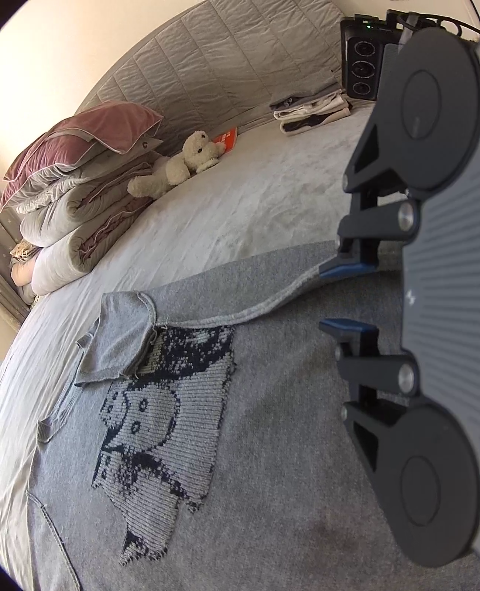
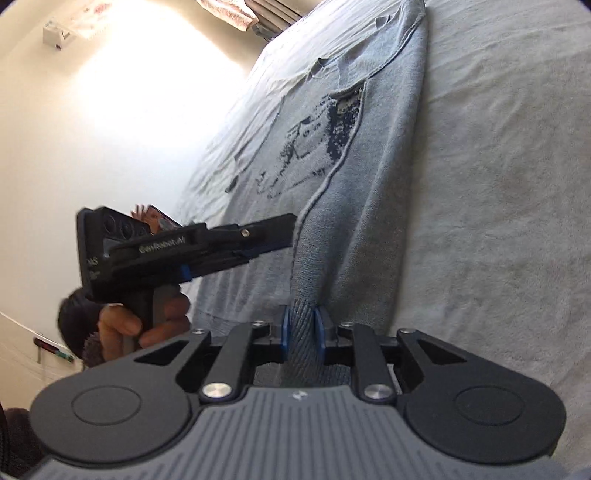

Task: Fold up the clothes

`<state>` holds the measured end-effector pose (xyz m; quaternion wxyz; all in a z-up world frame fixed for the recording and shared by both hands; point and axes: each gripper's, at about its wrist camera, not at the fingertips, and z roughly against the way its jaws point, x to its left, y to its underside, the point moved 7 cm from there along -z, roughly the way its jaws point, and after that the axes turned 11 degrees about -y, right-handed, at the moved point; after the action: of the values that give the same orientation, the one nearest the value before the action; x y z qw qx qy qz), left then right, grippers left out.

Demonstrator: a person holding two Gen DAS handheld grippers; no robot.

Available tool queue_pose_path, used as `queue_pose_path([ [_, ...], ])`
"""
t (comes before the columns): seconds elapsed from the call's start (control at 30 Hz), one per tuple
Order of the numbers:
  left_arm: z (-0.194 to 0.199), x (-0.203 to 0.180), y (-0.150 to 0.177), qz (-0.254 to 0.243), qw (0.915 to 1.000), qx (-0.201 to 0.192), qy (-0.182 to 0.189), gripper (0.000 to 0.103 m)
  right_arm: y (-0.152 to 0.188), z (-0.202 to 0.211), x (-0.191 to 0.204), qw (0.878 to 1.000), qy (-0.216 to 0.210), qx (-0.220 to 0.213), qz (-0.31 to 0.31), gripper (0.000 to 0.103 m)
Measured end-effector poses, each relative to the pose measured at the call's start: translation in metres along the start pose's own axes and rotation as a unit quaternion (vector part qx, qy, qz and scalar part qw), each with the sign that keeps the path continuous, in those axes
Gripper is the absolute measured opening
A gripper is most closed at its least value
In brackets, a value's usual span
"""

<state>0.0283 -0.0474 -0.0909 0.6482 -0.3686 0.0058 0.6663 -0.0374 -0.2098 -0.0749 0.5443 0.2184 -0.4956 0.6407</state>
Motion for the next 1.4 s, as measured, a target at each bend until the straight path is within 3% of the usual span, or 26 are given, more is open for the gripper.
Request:
queue_pose_path([
  [0.3, 0.004, 0.002, -0.003, 0.002, 1.0, -0.005, 0.004, 0.026, 0.003, -0.006, 0.024, 0.999, 0.006, 0.003, 0.053, 0.03],
  [0.47, 0.007, 0.003, -0.004, 0.003, 0.9999, -0.01, 0.002, 0.026, 0.012, -0.022, 0.022, 0.995, 0.029, 0.05, 0.084, 0.03],
  [0.63, 0.008, -0.002, -0.004, -0.012, 0.9998, -0.008, 0.01, 0.026, 0.013, -0.009, 0.036, 0.992, 0.015, 0.037, 0.119, 0.032],
  [0.87, 0.008, -0.017, 0.001, -0.042, 0.9983, -0.01, 0.038, 0.026, 0.033, -0.033, 0.071, 0.968, 0.032, 0.07, 0.239, 0.033],
  [0.97, 0.004, -0.024, 0.006, -0.068, 0.9964, 0.003, 0.05, 0.026, 0.038, -0.037, 0.069, 0.96, 0.062, 0.079, 0.263, 0.033],
  [1.1, -0.015, -0.023, 0.017, -0.087, 0.9952, 0.04, 0.021, 0.025, 0.043, -0.038, 0.058, 0.95, 0.107, 0.085, 0.282, 0.033],
  [1.23, -0.019, -0.023, 0.018, -0.09, 0.9949, 0.042, 0.015, 0.025, 0.051, -0.045, 0.056, 0.935, 0.128, 0.095, 0.317, 0.034],
  [1.27, -0.019, -0.023, 0.017, -0.091, 0.9948, 0.042, 0.015, 0.025, 0.054, -0.047, 0.056, 0.929, 0.135, 0.097, 0.33, 0.033],
  [1.33, -0.017, -0.023, 0.016, -0.093, 0.9948, 0.039, 0.016, 0.025, 0.056, -0.048, 0.056, 0.92, 0.146, 0.102, 0.349, 0.019],
  [1.4, -0.013, -0.025, 0.014, -0.098, 0.9945, 0.032, 0.021, 0.025, 0.05, -0.039, 0.056, 0.933, 0.121, 0.101, 0.323, 0.013],
])
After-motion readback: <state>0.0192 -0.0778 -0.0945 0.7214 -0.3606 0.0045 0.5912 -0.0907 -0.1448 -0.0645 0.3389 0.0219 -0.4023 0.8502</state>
